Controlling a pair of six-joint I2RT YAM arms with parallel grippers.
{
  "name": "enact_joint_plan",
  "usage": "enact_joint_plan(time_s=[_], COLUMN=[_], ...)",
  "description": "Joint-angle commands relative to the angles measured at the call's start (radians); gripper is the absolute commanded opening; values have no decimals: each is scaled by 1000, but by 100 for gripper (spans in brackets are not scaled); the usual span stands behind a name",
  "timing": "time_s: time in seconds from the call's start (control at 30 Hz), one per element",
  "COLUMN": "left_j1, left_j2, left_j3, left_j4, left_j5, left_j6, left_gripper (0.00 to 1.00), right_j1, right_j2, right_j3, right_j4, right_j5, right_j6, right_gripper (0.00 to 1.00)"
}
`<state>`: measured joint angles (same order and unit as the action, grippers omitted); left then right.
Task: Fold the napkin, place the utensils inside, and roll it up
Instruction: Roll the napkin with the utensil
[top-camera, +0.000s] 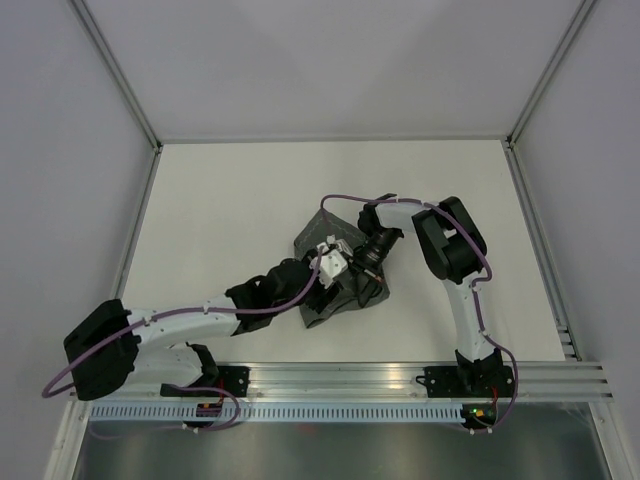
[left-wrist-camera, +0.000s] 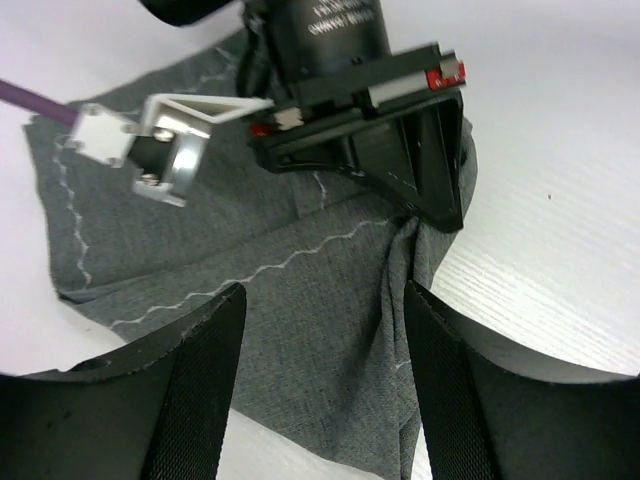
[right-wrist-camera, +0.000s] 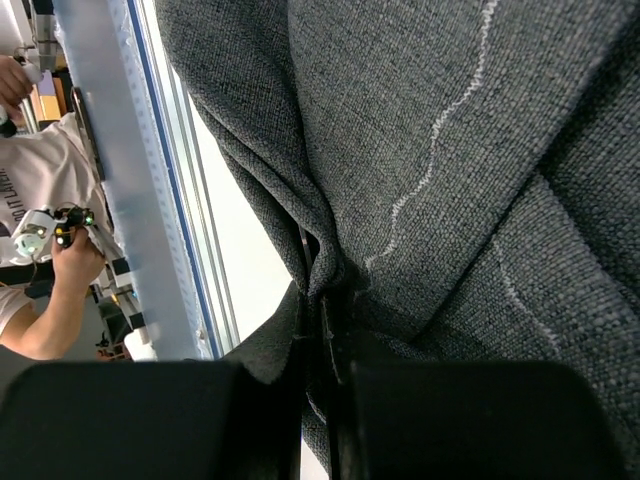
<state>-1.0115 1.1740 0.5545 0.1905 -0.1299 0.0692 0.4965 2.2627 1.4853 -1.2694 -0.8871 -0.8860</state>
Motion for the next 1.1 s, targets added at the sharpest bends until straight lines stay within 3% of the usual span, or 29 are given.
enact_joint_plan(time_s=[0.0,0.4,0.77,0.87,0.9,1.0,1.07], left_j1=[-27,-52,-50,-49,-47,-41,-39], left_j2=[88,325,403,424,432,464,473], left_j3=[74,170,165,182,185,203,209], left_j4=[-32,-74,-5,-13,-23,-40,-40], left_j5=[33,210,173,180,188,200,207], left_j6=[72,86,81,89,90,87,83], left_gripper=[69,68,64,54,43,28,24], right_j1=[-7,-15,-19,-26,-27,-38,-44], right_j2=[66,75,75,75,75,75,75], right_j3=[3,1,-2,0,0,3,1], right_j4=[102,122,130,131,134,133,131], right_j5=[119,128,128,129,128,125,119], right_j6=[-68,-35,-25,-21,-19,-14,-14], right_gripper=[0,0,1,1,0,0,0])
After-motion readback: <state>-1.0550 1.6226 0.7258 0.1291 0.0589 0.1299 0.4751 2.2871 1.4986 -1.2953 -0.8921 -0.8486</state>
